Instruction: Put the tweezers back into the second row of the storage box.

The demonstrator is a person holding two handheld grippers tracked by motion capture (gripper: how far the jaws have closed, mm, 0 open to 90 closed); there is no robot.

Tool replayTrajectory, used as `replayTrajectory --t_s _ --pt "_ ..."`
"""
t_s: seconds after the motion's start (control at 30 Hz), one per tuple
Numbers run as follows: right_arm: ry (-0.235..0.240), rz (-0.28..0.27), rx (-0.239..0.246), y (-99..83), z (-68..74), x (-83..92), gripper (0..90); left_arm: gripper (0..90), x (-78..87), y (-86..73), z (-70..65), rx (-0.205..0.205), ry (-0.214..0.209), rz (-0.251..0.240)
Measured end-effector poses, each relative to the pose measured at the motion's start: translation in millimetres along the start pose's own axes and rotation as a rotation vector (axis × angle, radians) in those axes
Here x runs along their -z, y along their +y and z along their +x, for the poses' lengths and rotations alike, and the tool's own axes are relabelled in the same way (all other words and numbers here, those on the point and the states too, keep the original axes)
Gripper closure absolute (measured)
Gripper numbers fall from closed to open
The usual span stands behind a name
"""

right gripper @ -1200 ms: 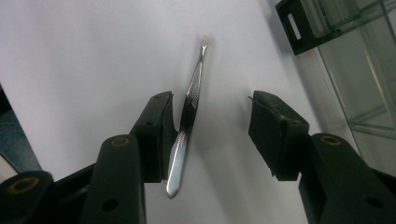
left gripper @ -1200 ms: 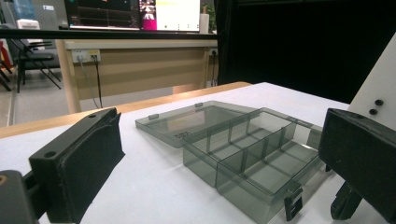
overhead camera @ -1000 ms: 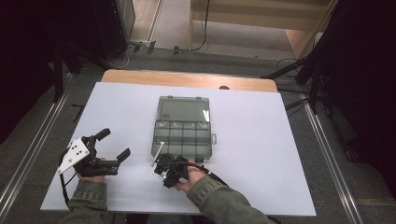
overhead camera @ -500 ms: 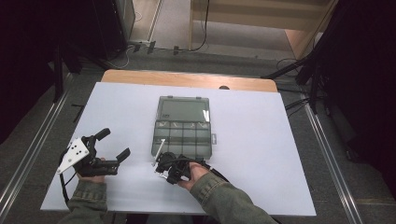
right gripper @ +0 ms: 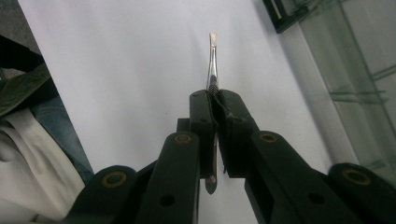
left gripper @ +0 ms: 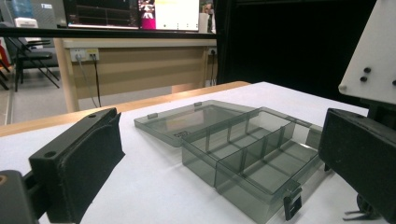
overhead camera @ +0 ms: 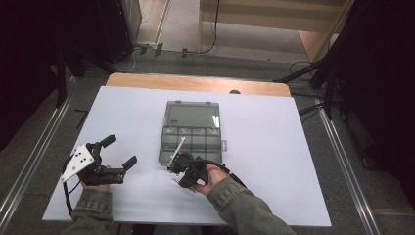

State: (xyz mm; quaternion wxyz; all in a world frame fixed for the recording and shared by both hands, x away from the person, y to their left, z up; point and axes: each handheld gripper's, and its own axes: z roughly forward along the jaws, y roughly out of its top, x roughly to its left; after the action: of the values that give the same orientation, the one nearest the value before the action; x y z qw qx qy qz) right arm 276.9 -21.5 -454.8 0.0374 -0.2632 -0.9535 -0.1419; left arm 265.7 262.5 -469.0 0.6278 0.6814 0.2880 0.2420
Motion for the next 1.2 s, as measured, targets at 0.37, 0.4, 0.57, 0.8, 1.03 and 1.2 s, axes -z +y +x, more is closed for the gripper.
replayTrajectory --t_s 0.37,0.4,0.57,0.8,1.03,1.2 --pt "0.002 -0.077 -0.037 -3.7 -11.7 20.5 87.0 0.0 -0.4 -0.2 -0.4 0.002 -0.001 0.002" --pt "0.004 -0.087 -0.034 -4.3 -13.4 22.4 87.1 0.0 -0.5 -0.2 -0.5 0.001 -0.003 0.002" --pt "-0.007 -0.139 -0.047 -6.1 -19.0 32.9 87.1 0.0 -0.5 -0.2 -0.4 0.002 -0.002 0.001" --pt "-0.011 -0.188 -0.057 -7.3 -25.5 45.4 87.1 0.0 -0.7 -0.3 -0.2 -0.003 -0.004 0.005" --pt "-0.014 -0.225 -0.083 -7.2 -37.3 50.9 87.0 0.0 -0.9 -0.4 -0.2 -0.002 -0.005 0.005" --pt "-0.013 -0.243 -0.105 -5.7 -47.2 49.2 87.0 0.0 -0.8 -0.3 -0.3 0.002 -0.003 0.002"
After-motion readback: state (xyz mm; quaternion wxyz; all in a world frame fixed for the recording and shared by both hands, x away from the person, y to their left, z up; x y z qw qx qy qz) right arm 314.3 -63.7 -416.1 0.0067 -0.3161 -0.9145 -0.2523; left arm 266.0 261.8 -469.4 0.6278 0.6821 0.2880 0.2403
